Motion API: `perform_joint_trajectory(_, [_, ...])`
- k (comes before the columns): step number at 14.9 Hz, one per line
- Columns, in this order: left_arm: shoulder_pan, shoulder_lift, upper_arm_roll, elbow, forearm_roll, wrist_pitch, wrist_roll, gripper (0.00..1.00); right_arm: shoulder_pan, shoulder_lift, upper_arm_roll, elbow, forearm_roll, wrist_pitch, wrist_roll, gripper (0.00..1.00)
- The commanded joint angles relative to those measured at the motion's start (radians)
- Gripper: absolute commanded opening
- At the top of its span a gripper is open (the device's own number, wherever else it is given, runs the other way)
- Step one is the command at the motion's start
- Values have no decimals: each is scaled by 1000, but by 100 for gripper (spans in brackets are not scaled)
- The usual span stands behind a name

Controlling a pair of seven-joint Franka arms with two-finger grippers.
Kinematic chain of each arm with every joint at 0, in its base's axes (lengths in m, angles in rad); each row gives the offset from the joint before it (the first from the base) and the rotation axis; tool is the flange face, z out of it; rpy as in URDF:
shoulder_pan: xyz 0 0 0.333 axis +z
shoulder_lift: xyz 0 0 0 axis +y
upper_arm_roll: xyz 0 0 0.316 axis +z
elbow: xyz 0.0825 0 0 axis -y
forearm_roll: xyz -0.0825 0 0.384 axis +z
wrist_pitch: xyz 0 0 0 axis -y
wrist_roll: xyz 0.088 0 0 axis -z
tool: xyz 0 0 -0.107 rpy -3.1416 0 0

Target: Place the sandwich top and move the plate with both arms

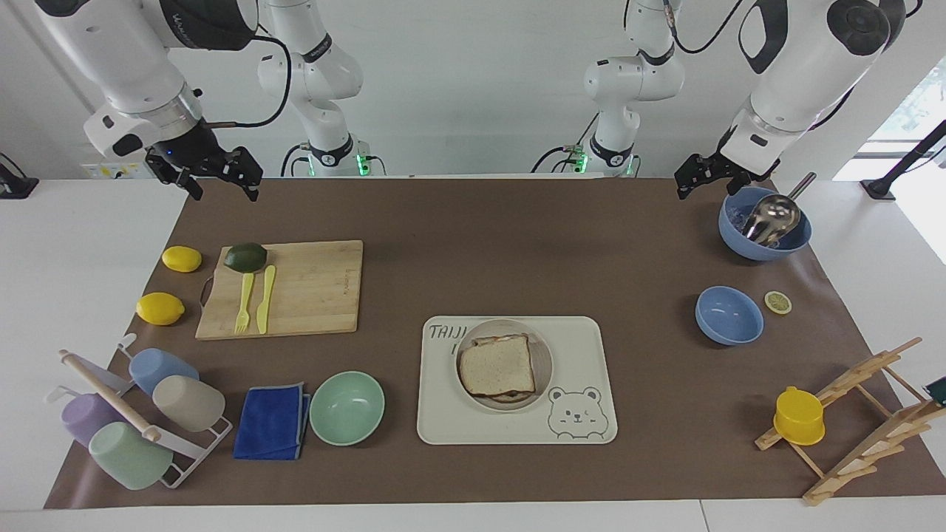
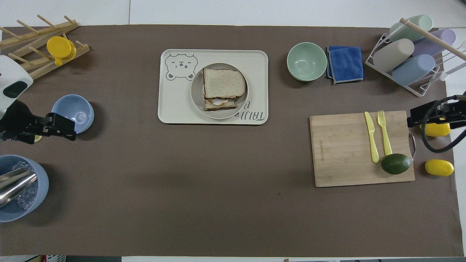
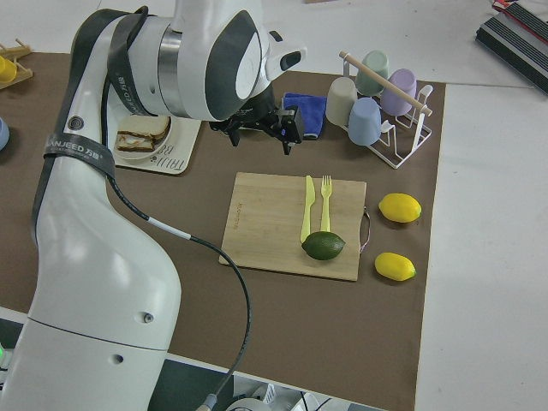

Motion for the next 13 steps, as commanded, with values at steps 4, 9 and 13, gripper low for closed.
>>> perform_joint_trajectory(4, [-10, -6, 23, 7, -2, 27, 19, 100, -9, -1, 7, 4, 7, 11, -17, 100])
perform_joint_trajectory(9, [7, -30, 23, -10, -29, 62, 31, 100, -8, -1, 7, 4, 9, 20, -20, 100])
perform_joint_trajectory(13, [7, -30, 22, -12, -31, 78, 32, 100, -9, -1, 7, 4, 7, 23, -20, 100])
